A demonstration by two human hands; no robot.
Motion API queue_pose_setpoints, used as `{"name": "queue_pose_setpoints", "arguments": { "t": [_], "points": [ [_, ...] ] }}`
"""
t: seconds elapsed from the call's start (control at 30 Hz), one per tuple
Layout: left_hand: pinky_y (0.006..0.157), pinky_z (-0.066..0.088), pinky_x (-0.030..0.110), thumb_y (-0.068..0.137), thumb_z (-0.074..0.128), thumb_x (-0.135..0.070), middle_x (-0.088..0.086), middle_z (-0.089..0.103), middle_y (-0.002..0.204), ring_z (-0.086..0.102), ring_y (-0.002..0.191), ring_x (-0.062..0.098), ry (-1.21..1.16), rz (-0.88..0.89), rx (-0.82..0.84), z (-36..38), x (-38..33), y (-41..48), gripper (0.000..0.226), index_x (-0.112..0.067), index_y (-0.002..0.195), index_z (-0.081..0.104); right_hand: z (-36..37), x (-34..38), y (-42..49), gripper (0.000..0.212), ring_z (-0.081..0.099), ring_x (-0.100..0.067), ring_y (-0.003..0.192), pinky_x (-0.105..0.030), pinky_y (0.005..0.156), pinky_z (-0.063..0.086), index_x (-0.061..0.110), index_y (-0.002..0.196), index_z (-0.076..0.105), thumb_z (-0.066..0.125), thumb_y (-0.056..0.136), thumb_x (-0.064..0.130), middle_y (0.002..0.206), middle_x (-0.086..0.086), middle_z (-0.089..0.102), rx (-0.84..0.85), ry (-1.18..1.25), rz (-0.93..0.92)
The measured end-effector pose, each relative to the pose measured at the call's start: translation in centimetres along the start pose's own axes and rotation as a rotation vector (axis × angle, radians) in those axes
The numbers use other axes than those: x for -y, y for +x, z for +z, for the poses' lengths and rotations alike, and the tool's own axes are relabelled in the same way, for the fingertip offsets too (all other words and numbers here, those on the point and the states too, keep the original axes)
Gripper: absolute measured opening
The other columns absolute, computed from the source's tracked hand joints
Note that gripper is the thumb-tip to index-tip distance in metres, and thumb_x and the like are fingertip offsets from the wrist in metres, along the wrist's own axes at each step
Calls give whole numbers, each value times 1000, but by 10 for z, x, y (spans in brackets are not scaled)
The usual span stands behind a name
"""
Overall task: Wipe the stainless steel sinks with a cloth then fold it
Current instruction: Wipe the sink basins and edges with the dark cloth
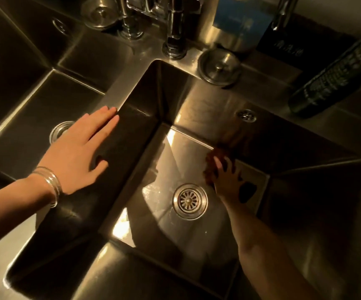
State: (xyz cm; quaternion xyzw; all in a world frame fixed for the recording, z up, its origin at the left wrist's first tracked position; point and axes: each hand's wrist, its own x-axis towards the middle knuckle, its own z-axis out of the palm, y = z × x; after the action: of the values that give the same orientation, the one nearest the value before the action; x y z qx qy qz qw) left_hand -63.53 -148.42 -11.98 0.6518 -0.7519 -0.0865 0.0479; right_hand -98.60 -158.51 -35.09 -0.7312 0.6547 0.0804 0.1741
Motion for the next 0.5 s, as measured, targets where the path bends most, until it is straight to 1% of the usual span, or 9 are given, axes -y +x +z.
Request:
{"name": "queue_pose_setpoints", "arguments": {
  "t": [0.07,0.1,0.13,0.2,0.27,0.33,0.37,0.43,0.5],
  "points": [
    [117,-2,24,69,38,-42,2,10,155,3,143,11,-19,7,-8,2,2,0,87,-20,149,11,4,-17,-27,59,15,-44,137,-67,103,25,37,148,18,42,95,43,155,-8,15,81,49,344],
    [118,-1,25,69,39,-42,2,10,155,5,144,14,-35,13,-14,3,4,0,88,-22,149,8,7,-17,-42,58,9,-46,139,-66,106,22,34,149,15,40,97,42,156,-11,11,141,69,459],
    [118,1,27,69,40,-41,3,11,155,8,143,18,-53,21,-24,4,5,1,89,-23,149,7,14,-15,-58,58,8,-48,139,-66,106,21,31,149,16,39,97,42,156,-13,11,183,53,487],
    [117,10,37,70,43,-39,6,14,155,16,142,27,-88,44,-50,6,8,2,89,-25,149,6,19,-6,-80,57,16,-49,136,-63,104,24,30,147,24,45,95,39,155,-14,15,180,3,335],
    [114,18,47,68,53,-33,8,16,154,20,141,31,-93,56,-71,10,11,1,93,-24,150,9,20,-2,-72,55,24,-48,133,-60,103,30,32,144,33,50,92,36,154,-11,22,153,-29,57],
    [111,22,54,59,73,-17,10,17,154,20,141,32,-72,51,-83,16,13,0,108,-19,149,13,10,-5,-35,55,24,-43,134,-57,104,32,39,145,26,38,92,44,155,-5,19,212,-117,-226],
    [111,22,55,54,78,-7,10,17,154,20,141,32,-61,43,-88,17,14,0,115,-17,149,14,3,-9,-12,55,24,-41,134,-55,105,32,42,146,21,32,92,44,156,-2,15,241,-158,-309],
    [111,22,55,50,79,3,9,17,155,19,142,31,-50,46,-90,20,16,0,120,-17,149,14,-10,-24,24,57,25,-38,133,-49,106,33,44,146,15,38,95,34,157,1,12,239,-202,-281],
    [111,22,57,51,78,3,9,16,155,18,142,30,-45,56,-88,21,19,1,119,-17,149,14,-12,-39,29,58,27,-38,133,-47,106,33,40,148,15,41,97,32,157,-1,14,149,-239,-177]
  ]
}}
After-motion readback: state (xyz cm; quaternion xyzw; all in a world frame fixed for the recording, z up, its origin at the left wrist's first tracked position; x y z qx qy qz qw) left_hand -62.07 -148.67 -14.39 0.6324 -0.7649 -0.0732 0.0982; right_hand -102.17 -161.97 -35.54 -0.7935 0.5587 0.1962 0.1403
